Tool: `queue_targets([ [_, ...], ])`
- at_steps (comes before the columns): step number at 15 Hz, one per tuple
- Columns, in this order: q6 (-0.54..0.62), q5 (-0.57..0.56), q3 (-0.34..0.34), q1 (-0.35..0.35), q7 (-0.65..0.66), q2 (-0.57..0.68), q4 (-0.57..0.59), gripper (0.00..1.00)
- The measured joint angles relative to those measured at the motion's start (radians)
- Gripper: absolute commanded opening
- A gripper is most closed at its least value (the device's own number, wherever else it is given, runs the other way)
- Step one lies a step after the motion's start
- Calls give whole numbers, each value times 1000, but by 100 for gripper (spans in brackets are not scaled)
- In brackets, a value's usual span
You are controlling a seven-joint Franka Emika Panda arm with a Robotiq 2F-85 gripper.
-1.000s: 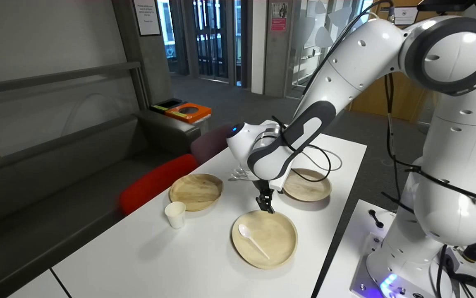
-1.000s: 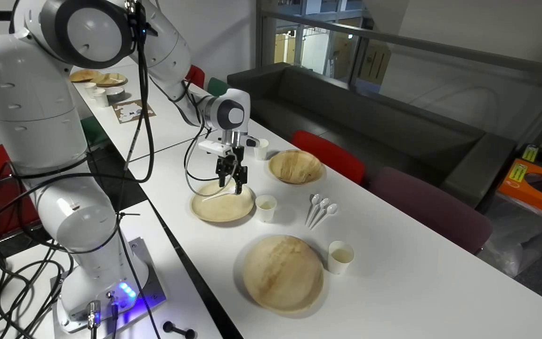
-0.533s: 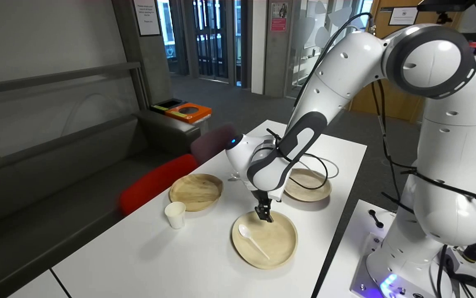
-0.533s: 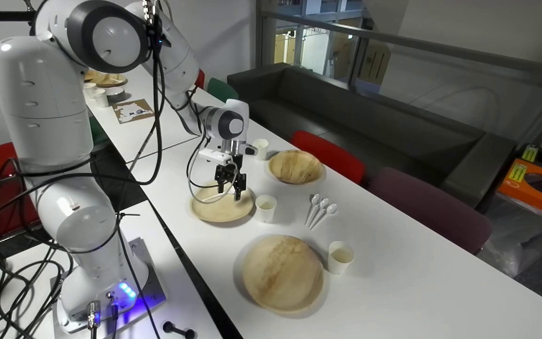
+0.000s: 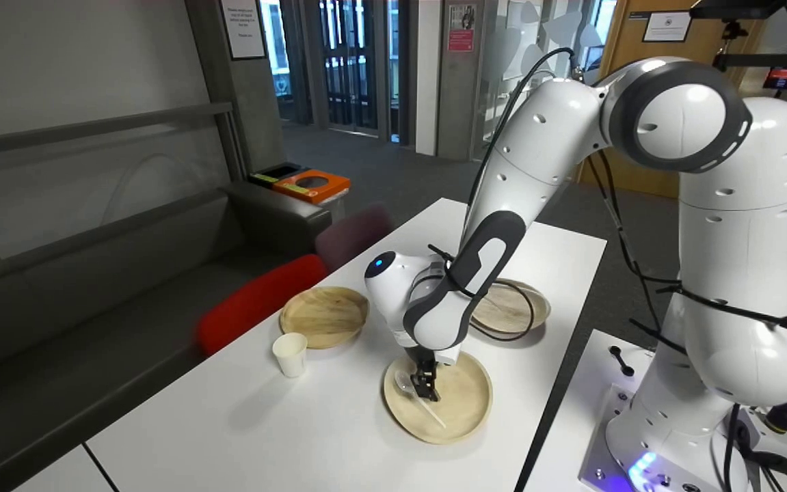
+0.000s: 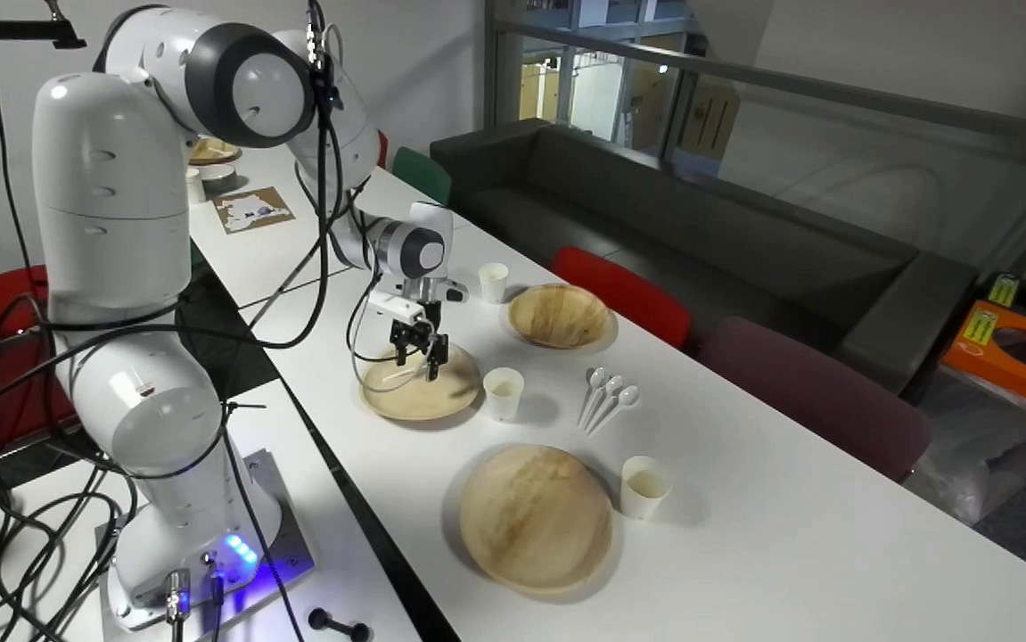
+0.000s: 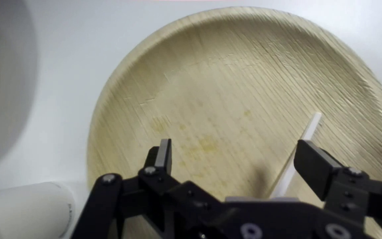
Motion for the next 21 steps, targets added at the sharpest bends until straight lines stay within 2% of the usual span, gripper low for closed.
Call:
queue_targets([
  [9, 163, 131, 23, 7, -49, 66, 0, 100],
  [21, 174, 152, 3, 7, -51, 64, 0, 100],
])
